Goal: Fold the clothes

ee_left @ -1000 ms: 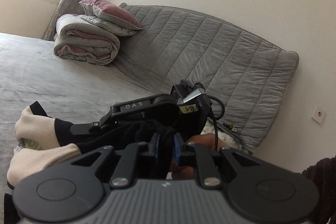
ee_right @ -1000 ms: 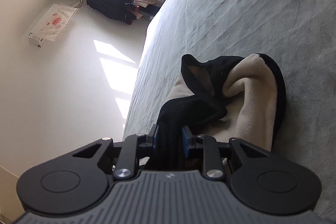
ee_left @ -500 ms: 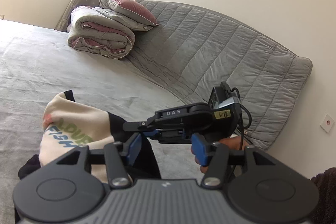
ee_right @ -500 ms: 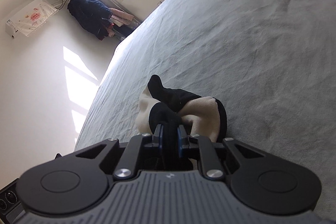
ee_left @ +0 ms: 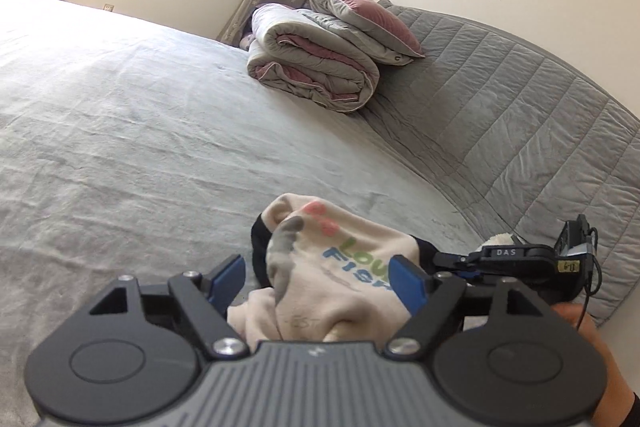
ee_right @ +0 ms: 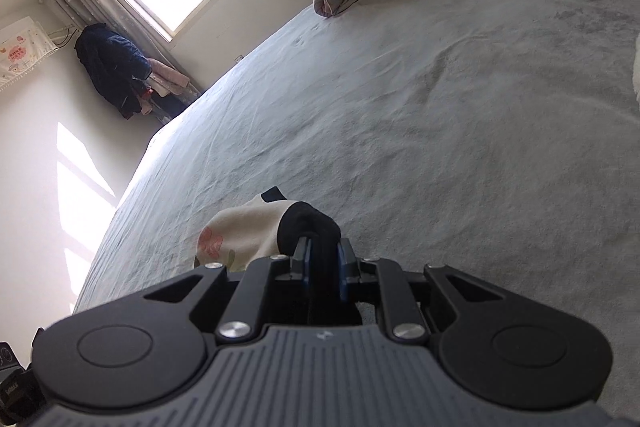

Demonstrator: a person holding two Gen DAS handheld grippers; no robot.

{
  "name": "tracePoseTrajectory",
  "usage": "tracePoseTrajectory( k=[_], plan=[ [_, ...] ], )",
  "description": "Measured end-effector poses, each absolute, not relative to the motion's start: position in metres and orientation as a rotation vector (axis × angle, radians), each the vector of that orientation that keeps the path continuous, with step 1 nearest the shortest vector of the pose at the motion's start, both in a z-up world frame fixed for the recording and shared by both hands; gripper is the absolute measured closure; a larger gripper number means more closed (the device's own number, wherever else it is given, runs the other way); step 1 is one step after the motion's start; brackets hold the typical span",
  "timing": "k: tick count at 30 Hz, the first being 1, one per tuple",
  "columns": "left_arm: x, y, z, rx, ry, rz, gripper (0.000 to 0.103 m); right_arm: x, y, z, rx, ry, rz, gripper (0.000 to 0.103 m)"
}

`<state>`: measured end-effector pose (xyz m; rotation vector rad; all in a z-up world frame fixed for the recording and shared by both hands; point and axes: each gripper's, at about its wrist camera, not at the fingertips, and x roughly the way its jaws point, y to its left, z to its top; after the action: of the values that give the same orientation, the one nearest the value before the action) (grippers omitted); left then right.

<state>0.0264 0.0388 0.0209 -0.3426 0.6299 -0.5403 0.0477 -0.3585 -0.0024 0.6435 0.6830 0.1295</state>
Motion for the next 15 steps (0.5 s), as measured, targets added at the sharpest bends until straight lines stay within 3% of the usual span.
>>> tracePoseTrajectory(
  k=[15],
  plan=[
    [0.059, 0.057, -0.004, -0.402, 0.778, -0.325, 0.023, 0.057, -0.379, -0.014, 0.534, 0.670, -0.016, 0.087]
  ],
)
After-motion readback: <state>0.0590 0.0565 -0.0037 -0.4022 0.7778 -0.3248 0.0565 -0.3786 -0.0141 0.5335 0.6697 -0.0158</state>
